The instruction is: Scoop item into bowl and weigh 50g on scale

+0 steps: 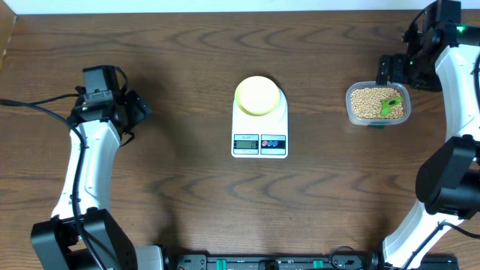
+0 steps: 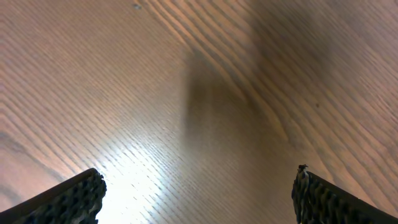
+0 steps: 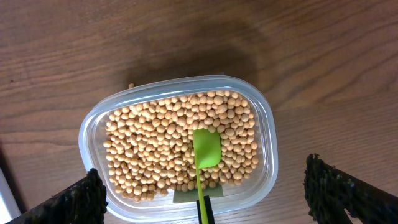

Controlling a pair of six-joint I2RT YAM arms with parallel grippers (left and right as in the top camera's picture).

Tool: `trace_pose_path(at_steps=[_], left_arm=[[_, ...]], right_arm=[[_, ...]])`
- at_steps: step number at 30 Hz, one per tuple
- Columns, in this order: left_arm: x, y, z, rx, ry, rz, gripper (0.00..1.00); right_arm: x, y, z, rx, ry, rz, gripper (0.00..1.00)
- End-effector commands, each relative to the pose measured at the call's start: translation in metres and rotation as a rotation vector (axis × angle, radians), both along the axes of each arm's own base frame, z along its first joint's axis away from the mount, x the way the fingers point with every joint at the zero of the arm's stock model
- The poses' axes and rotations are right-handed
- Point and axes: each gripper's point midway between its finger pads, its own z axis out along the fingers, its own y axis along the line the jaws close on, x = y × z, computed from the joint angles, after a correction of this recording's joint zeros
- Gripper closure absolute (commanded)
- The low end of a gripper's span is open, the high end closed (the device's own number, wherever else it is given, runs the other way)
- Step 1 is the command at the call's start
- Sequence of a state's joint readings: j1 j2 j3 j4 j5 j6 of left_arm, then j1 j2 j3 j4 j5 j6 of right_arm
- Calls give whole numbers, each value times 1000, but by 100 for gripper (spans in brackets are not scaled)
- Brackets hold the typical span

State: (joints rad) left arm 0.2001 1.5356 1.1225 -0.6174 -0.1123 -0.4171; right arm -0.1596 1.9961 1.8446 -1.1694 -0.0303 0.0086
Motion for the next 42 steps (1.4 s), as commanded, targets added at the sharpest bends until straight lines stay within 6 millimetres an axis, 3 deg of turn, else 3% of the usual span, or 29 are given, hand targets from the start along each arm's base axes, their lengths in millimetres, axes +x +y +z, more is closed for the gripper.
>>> trace_pose_path(at_steps=[1, 10, 21, 28, 35, 38, 42], left_arm=[[-2, 5, -3, 22, 18, -2, 2], [5, 6, -7, 46, 21, -52, 2], [3, 6, -38, 57, 131, -134, 2], [13, 8, -56, 55, 137, -134, 2], [14, 8, -57, 56, 135, -134, 2], [23, 10, -53, 68, 95, -132, 2], [57, 17, -35, 111, -60, -124, 2]], right_arm=[[0, -4, 1, 4, -3, -6, 1], [0, -4, 1, 4, -3, -6, 1], [0, -4, 1, 4, -3, -6, 1], [0, -4, 1, 4, -4, -6, 1], [0, -3, 1, 4, -4, -6, 1], [0, -4, 1, 4, -4, -6, 1], [0, -4, 1, 4, -4, -6, 1]])
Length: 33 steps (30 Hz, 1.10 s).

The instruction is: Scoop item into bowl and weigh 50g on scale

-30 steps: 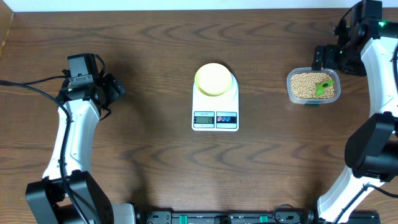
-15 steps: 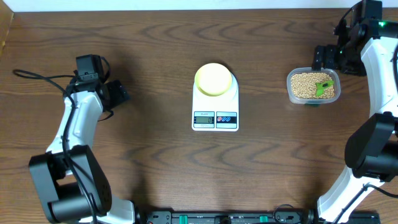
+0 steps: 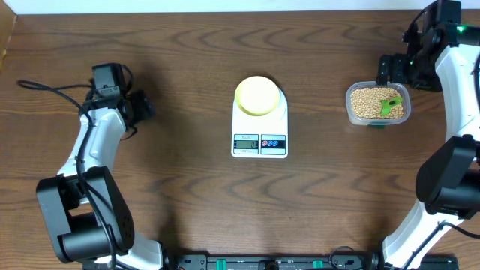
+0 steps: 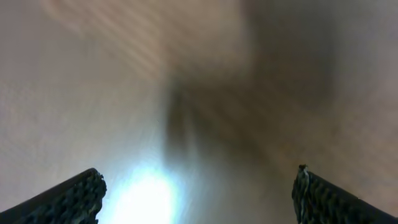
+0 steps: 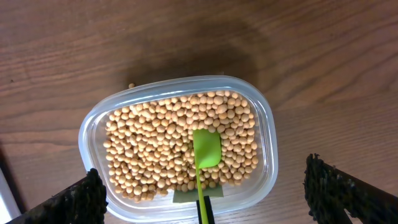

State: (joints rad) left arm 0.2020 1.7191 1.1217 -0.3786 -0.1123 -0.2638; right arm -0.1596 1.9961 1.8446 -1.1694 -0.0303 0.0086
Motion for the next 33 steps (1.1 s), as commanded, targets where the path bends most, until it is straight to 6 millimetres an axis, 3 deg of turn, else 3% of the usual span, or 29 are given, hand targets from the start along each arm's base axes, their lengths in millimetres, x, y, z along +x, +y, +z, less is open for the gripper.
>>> trace_pose_path(at_steps=[1, 6, 11, 17, 26, 33], left_arm=[[19, 9, 12, 42, -88, 7, 2], [54, 22, 46, 111, -287, 31, 2], [63, 24, 56, 121, -340, 33, 2], [61, 25, 54, 120, -332, 35, 2], [27, 18, 21, 77, -137, 36, 2], [23, 16, 18, 71, -117, 33, 2]], right_arm=[[0, -4, 1, 4, -3, -6, 1], [0, -4, 1, 4, -4, -6, 1], [0, -4, 1, 4, -4, -6, 1], [0, -4, 1, 4, -4, -6, 1], [0, -4, 1, 4, -4, -6, 1], [0, -4, 1, 4, -4, -6, 1]])
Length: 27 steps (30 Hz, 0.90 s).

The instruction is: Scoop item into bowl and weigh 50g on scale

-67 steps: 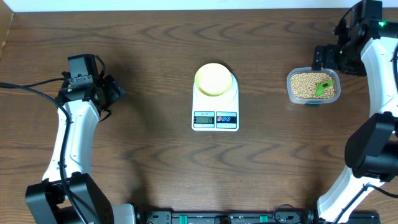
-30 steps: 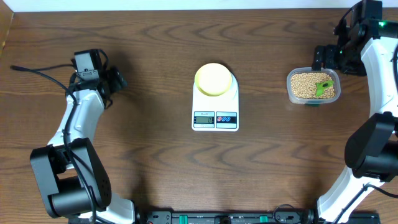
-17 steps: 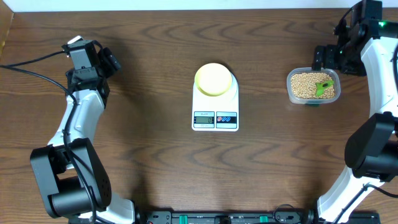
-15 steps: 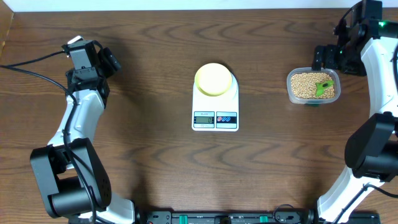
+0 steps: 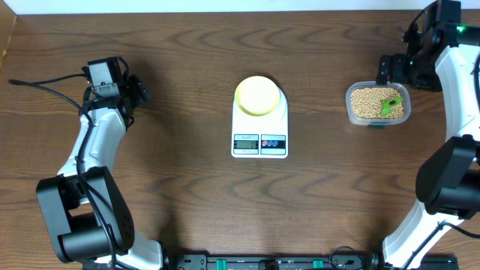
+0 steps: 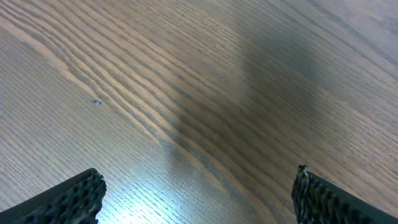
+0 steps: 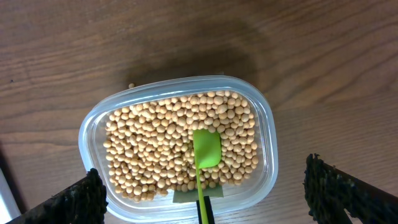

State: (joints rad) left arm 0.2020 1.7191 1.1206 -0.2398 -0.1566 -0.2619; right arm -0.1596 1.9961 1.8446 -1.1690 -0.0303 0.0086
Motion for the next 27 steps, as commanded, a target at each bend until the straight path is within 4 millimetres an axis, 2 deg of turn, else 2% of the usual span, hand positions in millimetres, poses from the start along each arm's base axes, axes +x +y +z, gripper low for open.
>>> trace_pose_path(at_steps=[1, 27], left_arm=[[-2, 3, -2, 5, 9, 11, 2], [-1, 3, -1, 6, 5, 11, 2]], right_arm=[[0, -4, 1, 4, -3, -6, 1], [0, -4, 1, 4, -3, -6, 1]])
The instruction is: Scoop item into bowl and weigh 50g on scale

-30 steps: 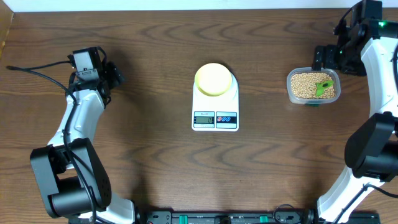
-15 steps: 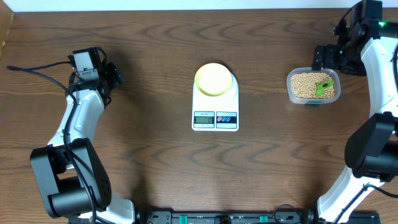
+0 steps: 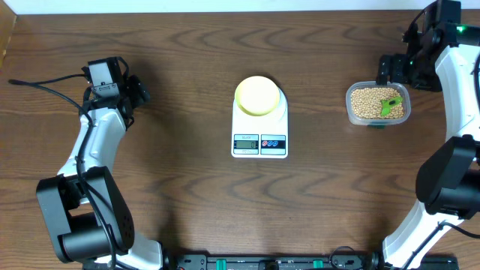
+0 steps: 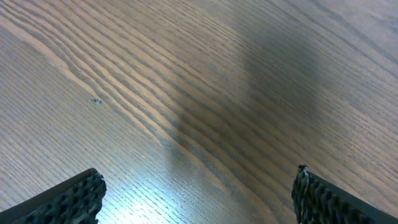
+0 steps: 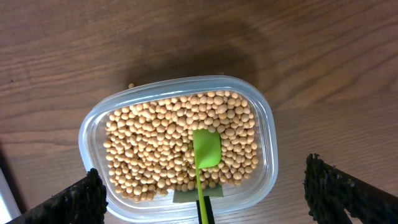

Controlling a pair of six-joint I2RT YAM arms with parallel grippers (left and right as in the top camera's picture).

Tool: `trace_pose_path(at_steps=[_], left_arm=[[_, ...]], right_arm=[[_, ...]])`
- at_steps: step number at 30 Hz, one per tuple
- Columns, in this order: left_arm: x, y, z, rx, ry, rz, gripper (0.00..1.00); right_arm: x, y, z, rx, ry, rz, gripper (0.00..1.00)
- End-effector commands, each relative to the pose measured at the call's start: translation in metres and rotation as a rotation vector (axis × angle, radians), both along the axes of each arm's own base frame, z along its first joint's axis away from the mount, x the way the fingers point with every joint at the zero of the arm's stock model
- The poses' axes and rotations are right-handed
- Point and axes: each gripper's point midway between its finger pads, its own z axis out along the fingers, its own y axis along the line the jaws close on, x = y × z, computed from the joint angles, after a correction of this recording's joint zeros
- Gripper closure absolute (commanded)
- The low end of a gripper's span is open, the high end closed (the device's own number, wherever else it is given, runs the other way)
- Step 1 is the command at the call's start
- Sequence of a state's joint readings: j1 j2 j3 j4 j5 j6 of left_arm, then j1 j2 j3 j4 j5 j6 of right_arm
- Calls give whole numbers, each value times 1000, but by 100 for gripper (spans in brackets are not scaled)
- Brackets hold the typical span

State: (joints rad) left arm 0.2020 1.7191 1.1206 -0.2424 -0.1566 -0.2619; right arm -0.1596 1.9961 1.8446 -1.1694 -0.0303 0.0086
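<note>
A yellow bowl (image 3: 258, 95) sits on the white scale (image 3: 259, 132) in the middle of the table. At the right stands a clear tub (image 3: 377, 104) of soybeans (image 5: 161, 143) with a green scoop (image 5: 206, 149) lying in the beans, handle toward the camera. My right gripper (image 5: 205, 199) hovers open above the tub, one finger on each side of it. My left gripper (image 4: 199, 196) is open over bare wood at the far left (image 3: 139, 91), nothing between its fingers.
One loose bean (image 5: 130, 86) lies on the wood just behind the tub. A green tape patch (image 5: 198, 194) shows under the tub's near wall. A black cable (image 3: 41, 84) runs off the left arm to the table's left edge.
My left gripper first hung open over the wood at the left; it then shifted toward the far left corner, its view blurred at one moment, and has stayed there since. My right gripper stayed open above the bean tub throughout.
</note>
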Motion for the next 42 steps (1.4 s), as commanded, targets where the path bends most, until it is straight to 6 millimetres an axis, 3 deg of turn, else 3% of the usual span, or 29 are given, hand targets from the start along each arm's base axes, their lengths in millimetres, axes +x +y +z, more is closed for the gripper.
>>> trace_pose_path(at_steps=[1, 18, 21, 24, 26, 30, 34, 38, 42], left_arm=[[-1, 3, 0, 6, 2, 11, 2], [0, -1, -7, -9, 18, -13, 2], [7, -35, -9, -99, 16, -244, 2], [1, -63, 0, -195, 10, -359, 2], [-8, -72, 19, -199, 0, -397, 2], [-31, -87, 76, -149, -73, -455, 2], [-74, -116, 111, -140, -73, -575, 2], [-109, -150, 114, -150, -8, -698, 2], [-131, -189, 99, -178, 100, -828, 2]], right_arm=[[0, -4, 1, 4, -4, -6, 1], [0, -4, 1, 4, -4, -6, 1], [0, -4, 1, 4, -4, -6, 1], [0, -4, 1, 4, -4, -6, 1], [0, -4, 1, 4, -4, -6, 1], [0, -4, 1, 4, -4, -6, 1], [0, -4, 1, 4, -4, -6, 1], [0, -4, 1, 4, -4, -6, 1], [0, -4, 1, 4, -4, -6, 1]])
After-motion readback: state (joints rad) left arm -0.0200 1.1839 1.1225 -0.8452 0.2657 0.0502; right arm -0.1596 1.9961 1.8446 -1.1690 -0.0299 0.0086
